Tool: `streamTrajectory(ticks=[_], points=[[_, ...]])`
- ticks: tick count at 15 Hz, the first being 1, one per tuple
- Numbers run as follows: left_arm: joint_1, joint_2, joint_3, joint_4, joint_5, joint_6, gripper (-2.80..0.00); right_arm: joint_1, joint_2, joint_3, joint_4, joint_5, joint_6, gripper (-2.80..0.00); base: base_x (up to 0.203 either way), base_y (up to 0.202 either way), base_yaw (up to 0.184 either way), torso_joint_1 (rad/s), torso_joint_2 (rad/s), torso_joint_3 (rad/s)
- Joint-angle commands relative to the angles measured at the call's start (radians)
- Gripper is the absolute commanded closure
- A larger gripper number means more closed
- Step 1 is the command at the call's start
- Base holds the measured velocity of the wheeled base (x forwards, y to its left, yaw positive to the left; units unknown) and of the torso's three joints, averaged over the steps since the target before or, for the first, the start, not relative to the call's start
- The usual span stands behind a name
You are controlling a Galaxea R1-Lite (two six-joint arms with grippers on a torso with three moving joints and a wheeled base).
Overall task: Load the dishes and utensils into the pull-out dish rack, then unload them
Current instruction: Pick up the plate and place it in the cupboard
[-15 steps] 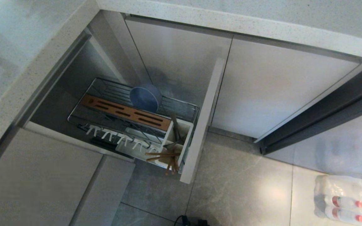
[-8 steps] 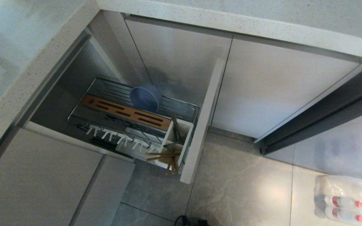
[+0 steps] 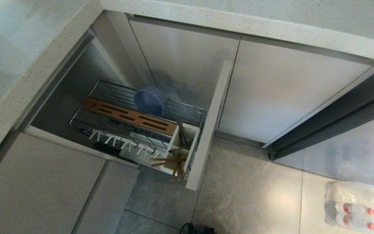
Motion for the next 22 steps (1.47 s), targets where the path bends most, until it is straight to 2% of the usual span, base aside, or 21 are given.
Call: streamTrajectory(ticks=[1, 6, 8, 11, 12, 16, 20, 22], points=[[0.001, -0.004, 0.001, 0.0, 0.004, -0.003, 0.0, 0.0, 0.002, 0.0, 0.0, 0.0, 0.0, 0.0, 0.0, 0.0, 0.0, 0.0, 0.0, 0.0], [-0.001, -0.057, 0.036, -0.003, 0.004, 0.025, 0.0, 0.0, 0.002, 0.0, 0.0, 0.0, 0.0, 0.0, 0.0, 0.0, 0.0, 0.0, 0.0, 0.0], [-0.001, -0.094, 0.074, -0.013, 0.005, 0.084, 0.0, 0.0, 0.002, 0.0, 0.0, 0.0, 0.0, 0.0, 0.0, 0.0, 0.0, 0.0, 0.0, 0.0], [-0.002, -0.17, 0.07, -0.019, 0.007, 0.13, 0.0, 0.0, 0.002, 0.0, 0.0, 0.0, 0.0, 0.0, 0.0, 0.0, 0.0, 0.0, 0.0, 0.0], [-0.005, -0.193, 0.068, -0.041, 0.006, 0.139, 0.0, 0.0, 0.002, 0.0, 0.0, 0.0, 0.0, 0.0, 0.0, 0.0, 0.0, 0.0, 0.0, 0.0], [-0.032, -0.263, 0.102, -0.339, 0.004, 0.118, 0.0, 0.0, 0.002, 0.0, 0.0, 0.0, 0.0, 0.0, 0.0, 0.0, 0.0, 0.0, 0.0, 0.0], [-0.15, -0.319, 0.088, -0.352, 0.005, 0.129, 0.0, 0.0, 0.002, 0.0, 0.0, 0.0, 0.0, 0.0, 0.0, 0.0, 0.0, 0.0, 0.0, 0.0], [-0.195, -0.344, 0.115, -0.427, 0.008, 0.121, 0.0, 0.0, 0.002, 0.0, 0.0, 0.0, 0.0, 0.0, 0.0, 0.0, 0.0, 0.0, 0.0, 0.0]])
